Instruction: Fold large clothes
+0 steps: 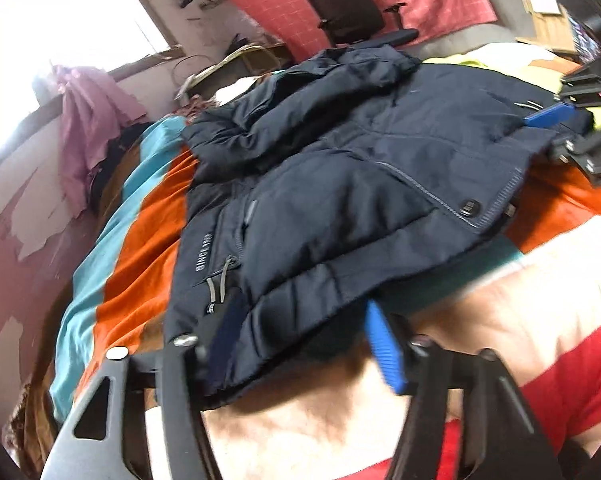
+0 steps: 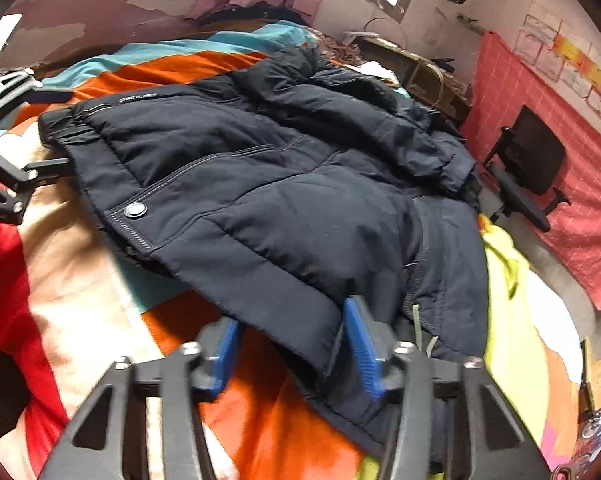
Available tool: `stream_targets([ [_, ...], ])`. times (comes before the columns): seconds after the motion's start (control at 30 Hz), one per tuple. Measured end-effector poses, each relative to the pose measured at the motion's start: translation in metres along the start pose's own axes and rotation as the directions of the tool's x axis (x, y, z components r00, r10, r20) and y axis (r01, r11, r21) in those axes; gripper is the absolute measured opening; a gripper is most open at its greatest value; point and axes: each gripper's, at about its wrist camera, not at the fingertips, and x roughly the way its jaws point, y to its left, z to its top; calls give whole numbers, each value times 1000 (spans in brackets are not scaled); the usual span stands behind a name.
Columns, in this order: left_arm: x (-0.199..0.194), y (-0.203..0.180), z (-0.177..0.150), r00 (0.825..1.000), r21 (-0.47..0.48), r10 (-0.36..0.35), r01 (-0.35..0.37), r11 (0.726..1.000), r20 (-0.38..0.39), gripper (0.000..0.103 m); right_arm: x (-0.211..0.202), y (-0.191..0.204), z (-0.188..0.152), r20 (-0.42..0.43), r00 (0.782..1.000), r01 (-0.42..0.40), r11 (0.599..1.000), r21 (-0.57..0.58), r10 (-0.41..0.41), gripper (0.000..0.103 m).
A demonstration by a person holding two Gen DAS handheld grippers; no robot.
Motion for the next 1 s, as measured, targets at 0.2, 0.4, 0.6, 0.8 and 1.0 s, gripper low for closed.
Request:
stream_targets([
  [0.2,-4,0,8,998,-9,-55,55,998,20,19,0,-4,2,9,1000,-7,999,39,6,25],
  [0.4,-10,15,26,996,-89,-82,86,992,39,13,-7,-8,8,67,997,21,997,68,-25,24],
  [0.6,-16,37,55,994,-149,-71,84,985,87,7,-22,-12,17,161,984,54,993,106,-71,16],
  [0.8,-9,64,97,987,-172,-28,55,984,156,5,-36,-30,43,255,960,75,984,161,-115,10],
  [1.0,20,115,167,973,-205,11,38,978,231,3,-32,-60,95,300,939,128,980,152,-169,7],
])
